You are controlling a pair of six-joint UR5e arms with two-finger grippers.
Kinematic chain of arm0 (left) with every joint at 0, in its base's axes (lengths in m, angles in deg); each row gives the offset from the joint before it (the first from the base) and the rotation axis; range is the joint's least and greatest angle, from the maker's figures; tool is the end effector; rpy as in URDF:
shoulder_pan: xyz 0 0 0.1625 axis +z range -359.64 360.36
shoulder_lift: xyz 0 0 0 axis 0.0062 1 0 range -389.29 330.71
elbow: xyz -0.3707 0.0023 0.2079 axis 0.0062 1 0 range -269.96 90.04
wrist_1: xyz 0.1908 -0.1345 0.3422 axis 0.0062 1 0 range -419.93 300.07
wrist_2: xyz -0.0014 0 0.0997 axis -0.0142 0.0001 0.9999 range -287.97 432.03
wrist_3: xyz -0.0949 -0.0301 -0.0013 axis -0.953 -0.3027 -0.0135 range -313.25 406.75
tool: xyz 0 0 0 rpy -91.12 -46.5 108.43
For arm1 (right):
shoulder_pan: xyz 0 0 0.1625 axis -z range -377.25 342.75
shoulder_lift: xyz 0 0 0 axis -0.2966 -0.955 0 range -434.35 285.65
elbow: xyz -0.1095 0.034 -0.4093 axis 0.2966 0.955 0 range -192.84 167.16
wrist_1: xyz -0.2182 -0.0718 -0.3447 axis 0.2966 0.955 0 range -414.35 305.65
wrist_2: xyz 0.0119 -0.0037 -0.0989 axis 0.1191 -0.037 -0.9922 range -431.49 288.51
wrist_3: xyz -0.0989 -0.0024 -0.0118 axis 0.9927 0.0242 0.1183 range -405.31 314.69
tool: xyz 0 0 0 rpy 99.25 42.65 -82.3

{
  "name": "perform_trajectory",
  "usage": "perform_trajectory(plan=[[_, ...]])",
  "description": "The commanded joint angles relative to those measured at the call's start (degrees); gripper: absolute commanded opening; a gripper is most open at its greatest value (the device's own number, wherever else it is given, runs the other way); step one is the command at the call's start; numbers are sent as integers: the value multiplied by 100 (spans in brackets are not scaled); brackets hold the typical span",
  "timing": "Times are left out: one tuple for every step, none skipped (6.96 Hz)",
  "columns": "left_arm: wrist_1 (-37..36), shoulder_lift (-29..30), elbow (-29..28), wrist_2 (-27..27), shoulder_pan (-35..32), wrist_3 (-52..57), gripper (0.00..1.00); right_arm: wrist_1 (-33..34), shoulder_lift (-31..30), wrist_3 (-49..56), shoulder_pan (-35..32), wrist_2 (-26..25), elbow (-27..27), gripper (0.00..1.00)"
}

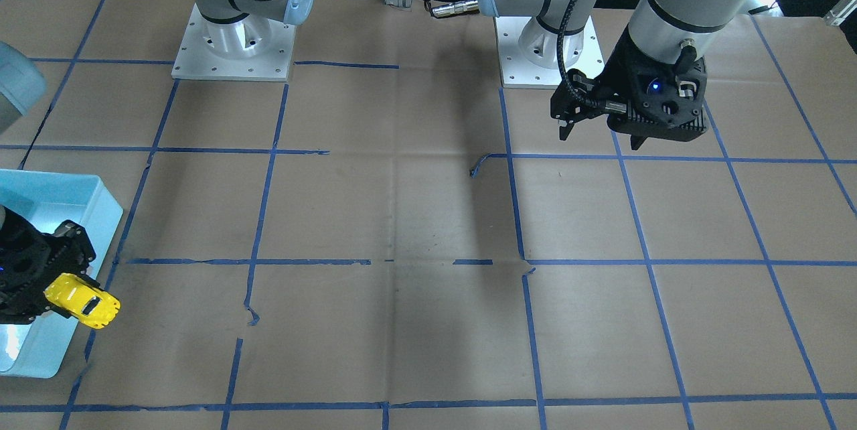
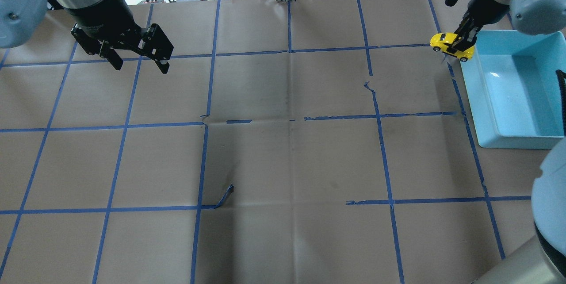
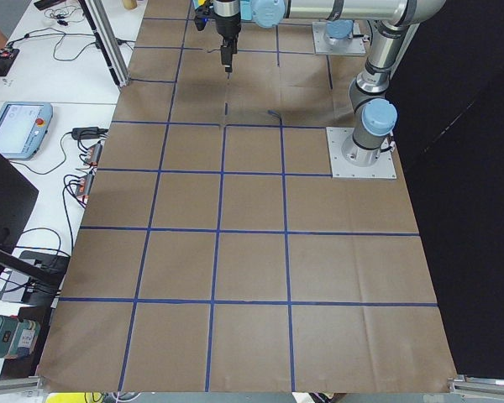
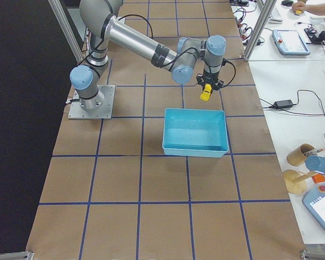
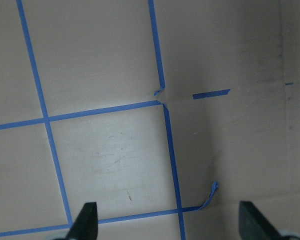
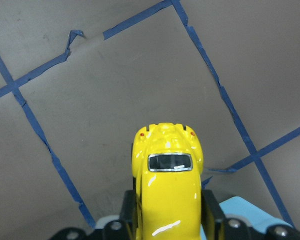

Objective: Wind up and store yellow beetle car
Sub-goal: 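Close the right gripper on the car and lift it, then carry the car over the blue bin and lower it inside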

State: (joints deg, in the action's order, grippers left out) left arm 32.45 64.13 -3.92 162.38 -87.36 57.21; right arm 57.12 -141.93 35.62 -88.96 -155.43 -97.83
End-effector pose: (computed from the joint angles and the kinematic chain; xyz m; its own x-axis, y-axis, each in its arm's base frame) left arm -0.1121 -0.5189 0.4877 -0.9898 0.1422 -0.0002 0.1421 0.9893 0.0328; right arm -0.0652 -0.6555 0.3463 -0.4584 -0.8872 0.0533 -0.8853 0.4505 -0.1149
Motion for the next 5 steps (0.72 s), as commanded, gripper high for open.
perform_trajectory(plan=[[-1,1,0,0,0,0,100,-581,-140,825,523,-52,291,15],[-1,1,0,0,0,-8,100,-652,-168,1490,927,-26,282,15],[-1,9,0,-9,0,-8,100,-671,-107,2036,1262,-26,273,15],[-1,9,0,-9,0,-8,100,-566,50,2572,1656,26,73,15],[-1,9,0,-9,0,-8,100,-522,226,2647,1704,-8,-242,15]])
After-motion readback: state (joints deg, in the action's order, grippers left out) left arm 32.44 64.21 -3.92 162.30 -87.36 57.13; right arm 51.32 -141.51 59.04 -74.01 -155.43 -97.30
